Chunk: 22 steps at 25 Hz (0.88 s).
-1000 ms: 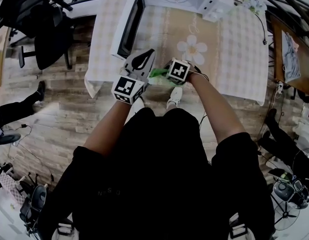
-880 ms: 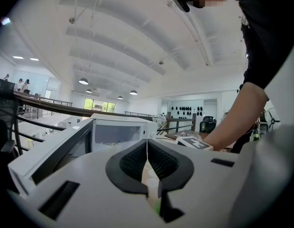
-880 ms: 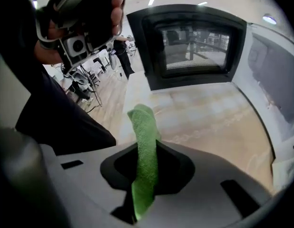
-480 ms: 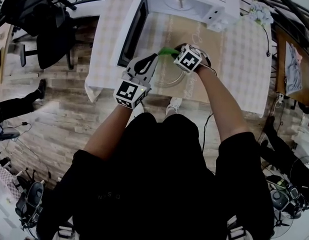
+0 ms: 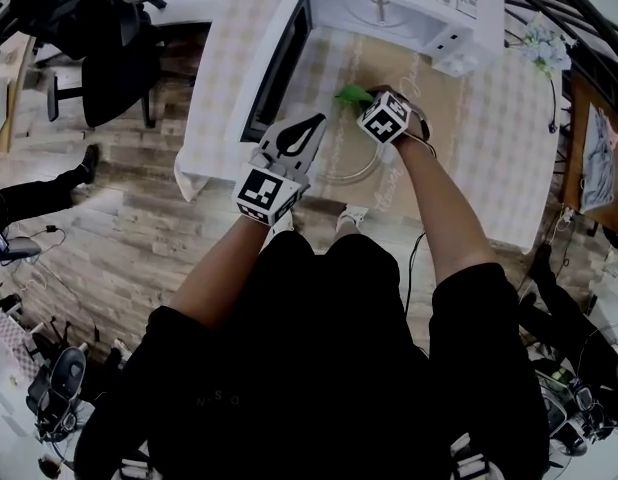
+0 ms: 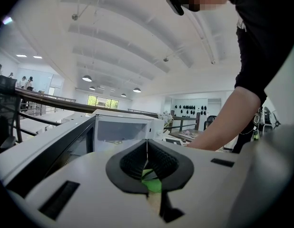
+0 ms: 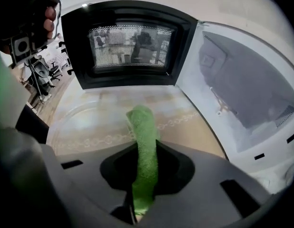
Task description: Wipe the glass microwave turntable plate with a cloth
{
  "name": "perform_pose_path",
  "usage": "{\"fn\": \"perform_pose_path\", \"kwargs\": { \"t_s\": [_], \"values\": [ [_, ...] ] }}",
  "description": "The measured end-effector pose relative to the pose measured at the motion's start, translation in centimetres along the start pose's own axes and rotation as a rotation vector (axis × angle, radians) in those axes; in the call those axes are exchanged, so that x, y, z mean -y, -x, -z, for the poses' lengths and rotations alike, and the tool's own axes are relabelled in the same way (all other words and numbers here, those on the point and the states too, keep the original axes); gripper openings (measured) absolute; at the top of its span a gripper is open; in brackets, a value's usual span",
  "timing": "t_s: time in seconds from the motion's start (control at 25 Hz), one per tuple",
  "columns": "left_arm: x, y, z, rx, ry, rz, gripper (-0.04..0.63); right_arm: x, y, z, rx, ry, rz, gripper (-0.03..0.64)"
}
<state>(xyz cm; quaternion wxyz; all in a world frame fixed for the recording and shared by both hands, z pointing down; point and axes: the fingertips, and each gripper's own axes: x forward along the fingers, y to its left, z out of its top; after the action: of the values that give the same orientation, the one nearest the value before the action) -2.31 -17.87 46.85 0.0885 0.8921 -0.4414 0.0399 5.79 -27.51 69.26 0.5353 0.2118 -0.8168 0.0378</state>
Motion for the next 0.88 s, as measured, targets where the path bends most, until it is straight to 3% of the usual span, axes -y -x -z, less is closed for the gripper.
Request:
{"fn": "perform_pose_path", "kwargs": {
  "t_s": [0.28, 0.88],
  "values": [
    [-0.1, 0.1, 0.7, -0.014, 0.011, 0.001, 0.02, -1.1, -1.4, 0.5, -0.015, 0.052, -0.002, 0.055],
    [1.1, 0.8, 0.7, -0.017, 0.002, 0.04, 0.02, -8.9, 0.7, 2.4, -0.028, 0.122, -0.162, 0.054]
  ]
}}
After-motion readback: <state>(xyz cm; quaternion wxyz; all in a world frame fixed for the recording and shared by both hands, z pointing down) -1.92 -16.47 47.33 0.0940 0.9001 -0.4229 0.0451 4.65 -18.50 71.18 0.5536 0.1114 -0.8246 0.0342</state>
